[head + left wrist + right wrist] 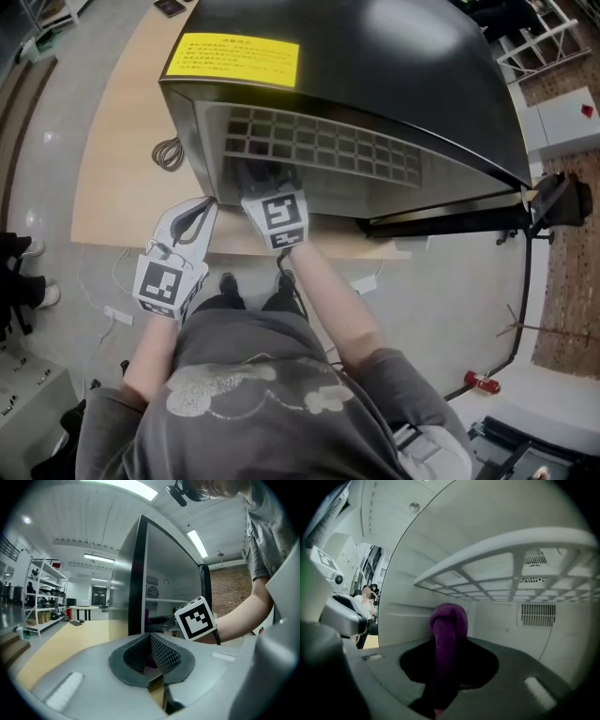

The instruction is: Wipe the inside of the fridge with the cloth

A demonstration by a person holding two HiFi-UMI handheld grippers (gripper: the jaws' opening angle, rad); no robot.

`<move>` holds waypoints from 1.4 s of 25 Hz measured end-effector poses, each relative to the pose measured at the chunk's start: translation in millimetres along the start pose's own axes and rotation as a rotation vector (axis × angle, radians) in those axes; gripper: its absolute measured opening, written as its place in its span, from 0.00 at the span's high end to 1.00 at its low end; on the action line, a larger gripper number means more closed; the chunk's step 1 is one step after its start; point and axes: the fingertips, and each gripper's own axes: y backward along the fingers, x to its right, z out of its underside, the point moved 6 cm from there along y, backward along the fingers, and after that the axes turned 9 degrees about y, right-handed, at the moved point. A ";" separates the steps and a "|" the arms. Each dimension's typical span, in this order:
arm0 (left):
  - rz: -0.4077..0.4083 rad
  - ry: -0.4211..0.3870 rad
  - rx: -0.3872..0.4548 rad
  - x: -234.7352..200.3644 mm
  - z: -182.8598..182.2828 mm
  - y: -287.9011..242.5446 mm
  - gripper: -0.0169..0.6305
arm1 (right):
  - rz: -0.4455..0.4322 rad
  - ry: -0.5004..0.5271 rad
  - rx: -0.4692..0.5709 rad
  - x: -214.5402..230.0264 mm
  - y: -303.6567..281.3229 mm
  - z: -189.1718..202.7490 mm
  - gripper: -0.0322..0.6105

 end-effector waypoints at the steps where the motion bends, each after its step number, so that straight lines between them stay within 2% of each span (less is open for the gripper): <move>1: 0.009 0.001 0.000 1.3 0.1 0.2 0.95 | -0.017 0.003 0.008 -3.4 0.3 -2.4 0.83; 8: 0.046 -0.022 0.009 4.0 3.5 7.2 0.95 | -0.093 0.017 0.031 -38.6 29.8 -6.9 0.83; 11: 0.040 -0.002 0.001 3.8 5.0 8.9 0.95 | -0.129 0.046 0.041 -54.7 47.0 -10.4 0.83; 14: 0.030 0.012 -0.001 3.1 5.1 9.4 0.95 | -0.155 0.023 0.040 -62.8 58.9 -7.9 0.83; 19: 0.016 0.004 0.000 3.5 4.4 6.0 0.95 | -0.117 -0.015 -0.050 -43.9 45.4 17.1 0.83; 27: -0.019 -0.001 0.003 5.0 5.2 -3.2 0.95 | -0.115 0.061 -0.166 -22.6 0.5 35.2 0.83; 35: 0.001 0.012 -0.043 28.5 11.9 -29.9 0.95 | -0.031 0.066 -0.282 17.0 18.9 67.3 0.83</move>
